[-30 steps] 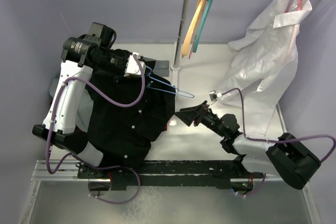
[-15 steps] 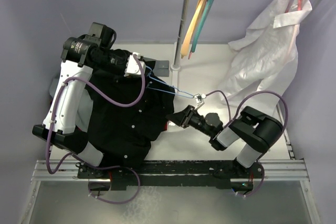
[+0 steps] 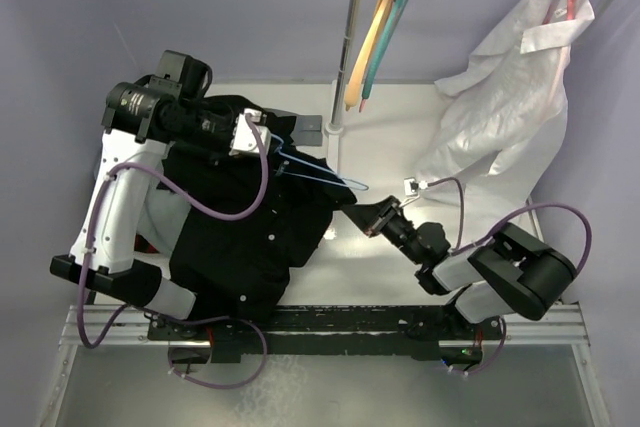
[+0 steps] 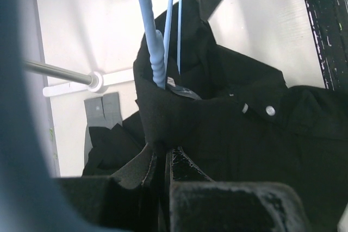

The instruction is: Place the shirt on the hanger

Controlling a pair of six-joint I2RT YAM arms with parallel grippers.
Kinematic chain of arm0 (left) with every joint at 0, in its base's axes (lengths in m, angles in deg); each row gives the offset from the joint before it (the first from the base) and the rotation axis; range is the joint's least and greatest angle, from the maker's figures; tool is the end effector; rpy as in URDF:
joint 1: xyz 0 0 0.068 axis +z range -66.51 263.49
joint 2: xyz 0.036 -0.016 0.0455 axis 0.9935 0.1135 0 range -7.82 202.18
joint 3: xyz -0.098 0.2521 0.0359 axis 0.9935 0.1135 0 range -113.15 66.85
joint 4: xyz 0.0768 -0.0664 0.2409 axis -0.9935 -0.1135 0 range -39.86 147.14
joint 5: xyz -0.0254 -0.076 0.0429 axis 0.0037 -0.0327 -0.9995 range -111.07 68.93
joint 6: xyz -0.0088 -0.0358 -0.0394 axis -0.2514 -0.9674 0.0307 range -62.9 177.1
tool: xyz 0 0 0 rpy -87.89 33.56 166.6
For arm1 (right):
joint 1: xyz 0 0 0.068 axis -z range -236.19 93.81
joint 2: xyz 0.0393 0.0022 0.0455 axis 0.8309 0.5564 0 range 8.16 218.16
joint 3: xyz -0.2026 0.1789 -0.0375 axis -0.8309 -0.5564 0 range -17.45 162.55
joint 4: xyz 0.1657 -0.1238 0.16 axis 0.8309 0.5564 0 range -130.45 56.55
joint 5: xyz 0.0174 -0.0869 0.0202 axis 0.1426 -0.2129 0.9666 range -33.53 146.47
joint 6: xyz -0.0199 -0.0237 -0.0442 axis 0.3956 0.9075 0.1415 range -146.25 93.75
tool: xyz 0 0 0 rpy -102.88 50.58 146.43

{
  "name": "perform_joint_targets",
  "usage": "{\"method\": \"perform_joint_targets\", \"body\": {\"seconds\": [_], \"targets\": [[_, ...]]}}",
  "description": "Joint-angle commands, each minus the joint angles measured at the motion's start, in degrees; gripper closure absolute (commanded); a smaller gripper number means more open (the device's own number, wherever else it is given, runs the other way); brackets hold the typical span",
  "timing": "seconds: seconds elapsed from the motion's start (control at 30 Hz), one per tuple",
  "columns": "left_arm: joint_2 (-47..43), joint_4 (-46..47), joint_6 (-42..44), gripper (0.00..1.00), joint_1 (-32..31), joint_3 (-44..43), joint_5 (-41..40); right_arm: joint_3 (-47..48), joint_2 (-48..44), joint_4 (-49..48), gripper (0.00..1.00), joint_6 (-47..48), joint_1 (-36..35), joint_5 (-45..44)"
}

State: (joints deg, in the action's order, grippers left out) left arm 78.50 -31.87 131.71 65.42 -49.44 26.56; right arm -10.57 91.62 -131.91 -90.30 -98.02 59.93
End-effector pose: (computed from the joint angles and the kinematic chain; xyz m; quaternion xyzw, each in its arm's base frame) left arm 0.2160 -0.0980 0.4672 0.7122 0.5308 -0.2271 0.3994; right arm 0.1558 0.1423 0.1795 0.0940 0.6025 0.6434 0.4628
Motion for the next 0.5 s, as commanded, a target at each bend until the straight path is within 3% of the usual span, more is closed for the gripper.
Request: {"method": "perform_joint_targets", "body": {"seconds": [0.0,0.47], "targets": [[-4.23,0.33,1.38,1.0,0.23,1.91,-1.36,-2.56,-3.14,-15.4,1.0,-0.28,4.74,-1.68],[-7.03,3.61,2.15,1.0,0.27,8.25,-14.04,-1.86,-7.21,-11.18,1.0,0.53,7.75,-0.8]]}}
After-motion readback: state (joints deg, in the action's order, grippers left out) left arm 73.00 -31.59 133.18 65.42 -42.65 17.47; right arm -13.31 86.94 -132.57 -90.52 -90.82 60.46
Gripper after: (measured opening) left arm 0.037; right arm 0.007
